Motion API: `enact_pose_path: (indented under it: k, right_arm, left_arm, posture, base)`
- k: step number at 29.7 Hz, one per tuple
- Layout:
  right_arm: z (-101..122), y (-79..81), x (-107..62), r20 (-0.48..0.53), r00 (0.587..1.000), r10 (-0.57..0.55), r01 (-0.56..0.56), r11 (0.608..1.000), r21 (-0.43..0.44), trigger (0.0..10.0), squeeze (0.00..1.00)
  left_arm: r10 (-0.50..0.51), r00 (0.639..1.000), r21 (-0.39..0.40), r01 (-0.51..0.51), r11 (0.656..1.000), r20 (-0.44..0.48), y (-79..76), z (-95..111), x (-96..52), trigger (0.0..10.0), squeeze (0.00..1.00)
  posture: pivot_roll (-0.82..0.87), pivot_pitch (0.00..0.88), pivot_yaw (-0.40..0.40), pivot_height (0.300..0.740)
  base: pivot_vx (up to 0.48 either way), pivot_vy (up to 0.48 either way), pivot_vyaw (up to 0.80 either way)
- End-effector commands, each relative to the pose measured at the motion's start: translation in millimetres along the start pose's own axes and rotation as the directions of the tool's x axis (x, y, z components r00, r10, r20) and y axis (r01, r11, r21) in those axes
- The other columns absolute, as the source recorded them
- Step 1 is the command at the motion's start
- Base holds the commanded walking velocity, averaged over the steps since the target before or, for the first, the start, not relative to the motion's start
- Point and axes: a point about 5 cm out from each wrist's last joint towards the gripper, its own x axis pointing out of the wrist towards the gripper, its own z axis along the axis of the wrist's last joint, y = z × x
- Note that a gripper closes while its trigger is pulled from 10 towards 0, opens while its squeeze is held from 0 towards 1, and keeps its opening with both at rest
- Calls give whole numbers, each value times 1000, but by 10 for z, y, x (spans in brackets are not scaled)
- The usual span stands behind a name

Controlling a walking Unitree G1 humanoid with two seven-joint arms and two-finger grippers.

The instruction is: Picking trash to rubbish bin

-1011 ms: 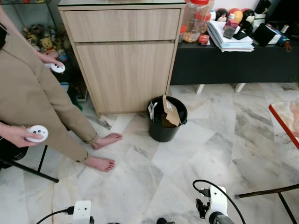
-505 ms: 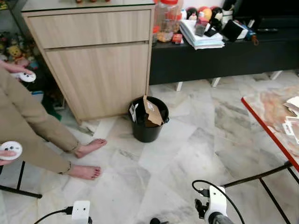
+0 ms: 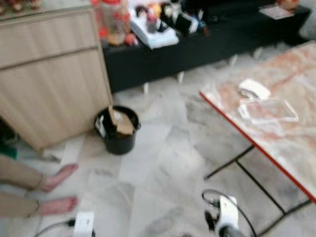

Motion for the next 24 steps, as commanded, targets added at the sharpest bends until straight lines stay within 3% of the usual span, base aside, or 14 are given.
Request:
enact_pose_path:
  k: [1, 24]
  right_arm:
    - [-37, -119, -24, -15, 999, -33, 33, 999, -1, 10000, 0]
    - [-64, -141, -34, -22, 999, -41, 42, 999, 5, 10000, 0]
  left_arm:
    - [-35, 998, 7, 35, 999, -42, -113, -117, -44, 10000, 0]
    - [-30, 999, -26, 29, 999, -44, -113, -135, -53, 10000, 0]
  posture:
    - [87, 157, -42, 740]
    - [89, 181, -48, 740]
  base:
    - [0, 0, -781]
    - [0, 0, -781]
